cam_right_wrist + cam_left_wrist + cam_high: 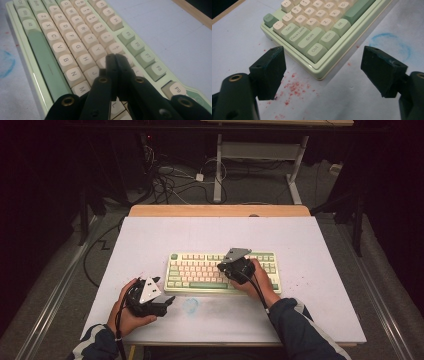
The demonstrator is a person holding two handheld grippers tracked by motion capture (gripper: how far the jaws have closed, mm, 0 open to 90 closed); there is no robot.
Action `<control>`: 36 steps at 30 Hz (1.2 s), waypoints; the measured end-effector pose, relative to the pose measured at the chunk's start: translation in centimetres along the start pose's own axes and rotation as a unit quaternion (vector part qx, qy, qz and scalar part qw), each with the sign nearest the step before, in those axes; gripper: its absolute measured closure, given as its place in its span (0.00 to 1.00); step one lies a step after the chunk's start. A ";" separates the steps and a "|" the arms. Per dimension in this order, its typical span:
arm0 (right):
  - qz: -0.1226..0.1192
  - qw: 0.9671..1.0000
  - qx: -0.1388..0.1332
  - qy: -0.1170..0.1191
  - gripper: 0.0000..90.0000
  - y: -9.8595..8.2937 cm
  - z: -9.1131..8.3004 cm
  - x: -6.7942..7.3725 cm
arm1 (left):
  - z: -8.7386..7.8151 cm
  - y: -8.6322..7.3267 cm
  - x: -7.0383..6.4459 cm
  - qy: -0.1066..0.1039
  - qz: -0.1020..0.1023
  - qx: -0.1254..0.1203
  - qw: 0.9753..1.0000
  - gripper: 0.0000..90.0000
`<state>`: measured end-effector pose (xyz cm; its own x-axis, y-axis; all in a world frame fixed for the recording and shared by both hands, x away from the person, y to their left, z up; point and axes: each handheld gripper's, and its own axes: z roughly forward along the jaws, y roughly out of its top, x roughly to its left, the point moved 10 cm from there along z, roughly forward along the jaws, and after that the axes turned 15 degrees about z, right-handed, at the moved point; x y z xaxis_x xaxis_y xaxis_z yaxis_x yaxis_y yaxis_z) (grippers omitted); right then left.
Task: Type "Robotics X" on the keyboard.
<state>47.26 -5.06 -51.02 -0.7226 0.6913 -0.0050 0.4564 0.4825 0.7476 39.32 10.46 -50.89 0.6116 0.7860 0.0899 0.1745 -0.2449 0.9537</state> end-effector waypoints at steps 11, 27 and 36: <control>0.004 1.000 0.011 -0.014 1.00 -0.2 0.8 -0.4 | 0.1 -0.1 -0.1 -0.003 0.000 0.004 1.000 0.21; 0.004 1.000 0.011 -0.014 1.00 -0.1 0.6 -0.4 | 0.1 -0.4 -0.3 -0.005 0.006 0.011 1.000 0.21; 0.011 1.000 -0.008 -0.007 0.97 0.3 -0.3 -0.3 | 0.1 -0.5 -0.2 -0.002 0.008 0.013 1.000 0.21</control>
<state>47.46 -5.24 -50.57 -0.7051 0.7091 0.0018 0.4629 0.4583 0.7587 39.18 10.37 -51.44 0.6182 0.7790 0.1046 0.1845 -0.2731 0.9441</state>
